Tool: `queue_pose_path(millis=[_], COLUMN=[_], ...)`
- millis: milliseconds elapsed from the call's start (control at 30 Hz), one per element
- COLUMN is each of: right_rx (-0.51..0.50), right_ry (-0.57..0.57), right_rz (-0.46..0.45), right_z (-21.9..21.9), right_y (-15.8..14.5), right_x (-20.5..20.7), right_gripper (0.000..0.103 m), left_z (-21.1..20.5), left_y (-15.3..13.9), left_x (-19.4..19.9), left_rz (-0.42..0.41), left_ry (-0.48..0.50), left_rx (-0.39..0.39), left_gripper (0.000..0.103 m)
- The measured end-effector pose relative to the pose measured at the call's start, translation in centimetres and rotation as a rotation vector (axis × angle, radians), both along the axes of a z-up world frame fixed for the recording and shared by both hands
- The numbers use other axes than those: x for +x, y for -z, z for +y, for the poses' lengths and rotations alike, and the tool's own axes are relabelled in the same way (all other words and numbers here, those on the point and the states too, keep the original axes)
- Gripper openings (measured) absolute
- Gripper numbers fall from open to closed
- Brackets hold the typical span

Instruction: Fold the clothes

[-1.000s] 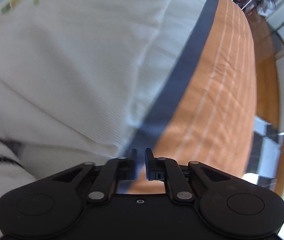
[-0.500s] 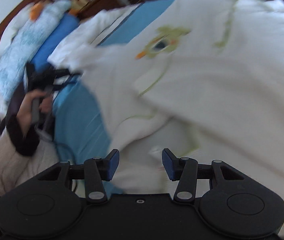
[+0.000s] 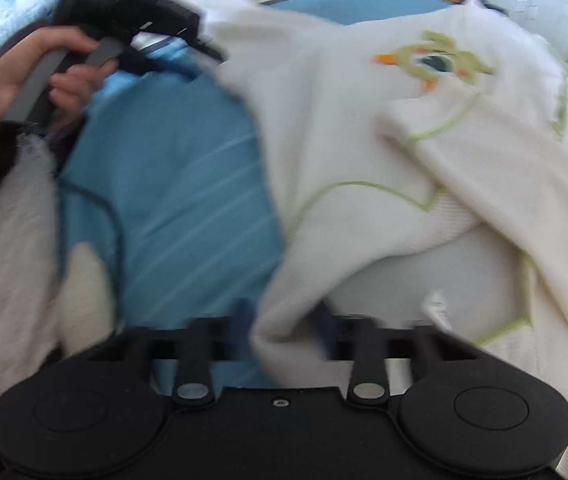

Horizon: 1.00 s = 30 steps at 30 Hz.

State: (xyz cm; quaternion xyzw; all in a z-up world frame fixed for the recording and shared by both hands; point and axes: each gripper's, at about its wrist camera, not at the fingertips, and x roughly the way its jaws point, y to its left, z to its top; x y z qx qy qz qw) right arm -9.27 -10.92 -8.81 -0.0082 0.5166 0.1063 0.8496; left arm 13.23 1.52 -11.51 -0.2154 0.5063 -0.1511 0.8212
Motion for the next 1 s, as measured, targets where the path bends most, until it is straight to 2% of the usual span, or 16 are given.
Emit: queue_pose_path(millis=[33, 133, 200, 233, 300, 400, 467, 600, 667, 700, 733, 767, 833, 900, 933, 1000], right_rx=[0.038, 0.341, 0.493, 0.538, 0.597, 0.639, 0.582, 0.597, 0.474, 0.397, 0.37, 0.353, 0.3, 0.306, 0.31, 0.256], right_ry=[0.026, 0.187, 0.289, 0.337, 0.404, 0.464, 0.404, 0.32, 0.272, 0.253, 0.239, 0.228, 0.18, 0.179, 0.179, 0.176], right_rz=[-0.005, 0.019, 0.054, 0.084, 0.13, 0.174, 0.153, 0.128, 0.129, 0.149, 0.149, 0.142, 0.128, 0.139, 0.145, 0.101], right_z=[-1.0, -5.6, -8.6, -9.8, -11.3, -11.8, -10.9, -9.9, -9.1, -8.4, -7.9, -7.6, -7.0, -7.2, -7.3, -7.2], right_y=[-0.4, -1.4, -1.2, -0.5, 0.8, 2.3, 1.6, 0.1, 0.2, 0.9, 1.1, 0.9, 0.0, -0.9, -1.3, -2.7], right_x=[-0.3, -1.6, -2.4, -2.8, -3.1, -3.3, -2.9, -2.5, -2.0, -1.6, -1.3, -1.2, -1.2, -1.4, -1.5, -1.8], right_gripper=[0.01, 0.009, 0.009, 0.008, 0.008, 0.008, 0.008, 0.008, 0.008, 0.008, 0.008, 0.009, 0.013, 0.03, 0.039, 0.045], left_z=[0.3, 0.3, 0.6, 0.8, 1.5, 2.2, 2.7, 4.0, 4.7, 4.9, 5.0, 5.4, 7.0, 8.8, 9.5, 9.9], left_y=[0.0, -0.5, -0.4, -0.3, 0.0, 0.4, 0.4, -0.6, -0.8, -0.6, -0.4, -0.1, 0.2, 0.2, 0.1, -0.2], left_x=[-0.1, -0.4, -0.4, -0.3, 0.2, 0.8, 0.7, 0.3, 0.2, 0.3, 0.4, 0.5, 0.3, 0.0, -0.1, 0.1], left_rz=[-0.003, -0.036, -0.045, -0.045, -0.034, -0.033, -0.036, -0.088, -0.096, -0.081, -0.065, -0.047, -0.022, -0.01, -0.016, -0.034], left_ry=[-0.013, -0.027, -0.046, -0.058, -0.095, -0.129, -0.159, -0.245, -0.284, -0.301, -0.318, -0.322, -0.364, -0.408, -0.43, -0.451], left_rx=[-0.008, 0.041, 0.068, 0.072, 0.053, 0.023, -0.003, -0.01, -0.016, 0.032, 0.081, 0.096, -0.002, -0.092, -0.104, -0.074], left_gripper=[0.044, 0.04, 0.027, 0.023, 0.008, 0.001, 0.001, 0.0, 0.0, 0.0, 0.0, 0.0, 0.001, 0.003, 0.005, 0.01])
